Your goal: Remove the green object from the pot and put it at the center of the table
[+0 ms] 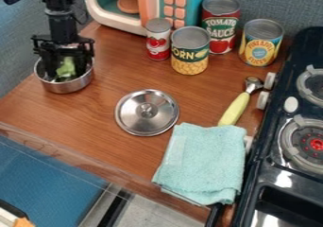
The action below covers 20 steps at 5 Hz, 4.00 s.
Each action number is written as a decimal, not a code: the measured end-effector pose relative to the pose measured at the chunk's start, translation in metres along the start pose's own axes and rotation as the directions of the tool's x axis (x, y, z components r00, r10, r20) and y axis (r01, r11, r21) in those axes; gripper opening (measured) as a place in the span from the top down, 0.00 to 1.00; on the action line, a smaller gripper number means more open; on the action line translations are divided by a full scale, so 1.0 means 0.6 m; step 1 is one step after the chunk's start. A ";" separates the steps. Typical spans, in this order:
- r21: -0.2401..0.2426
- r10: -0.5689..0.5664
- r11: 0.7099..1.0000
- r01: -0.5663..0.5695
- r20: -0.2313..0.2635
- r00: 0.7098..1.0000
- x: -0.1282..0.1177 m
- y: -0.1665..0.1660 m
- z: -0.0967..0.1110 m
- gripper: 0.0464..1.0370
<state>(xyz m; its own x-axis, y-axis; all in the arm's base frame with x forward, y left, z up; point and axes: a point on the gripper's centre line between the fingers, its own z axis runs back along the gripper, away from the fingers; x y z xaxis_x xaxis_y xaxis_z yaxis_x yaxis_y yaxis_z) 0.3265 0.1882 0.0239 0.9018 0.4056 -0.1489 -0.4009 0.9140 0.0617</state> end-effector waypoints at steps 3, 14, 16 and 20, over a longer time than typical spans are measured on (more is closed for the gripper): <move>-0.021 -0.164 0.986 0.166 0.083 0.983 -0.012 -0.119 0.078 0.29; 0.047 -0.255 0.965 0.257 -0.044 0.966 -0.031 -0.162 -0.014 0.03; 0.009 -0.281 0.960 0.281 0.040 0.959 -0.040 -0.191 0.056 0.04; -0.036 -0.324 0.942 0.335 0.175 0.930 -0.104 -0.163 0.108 0.04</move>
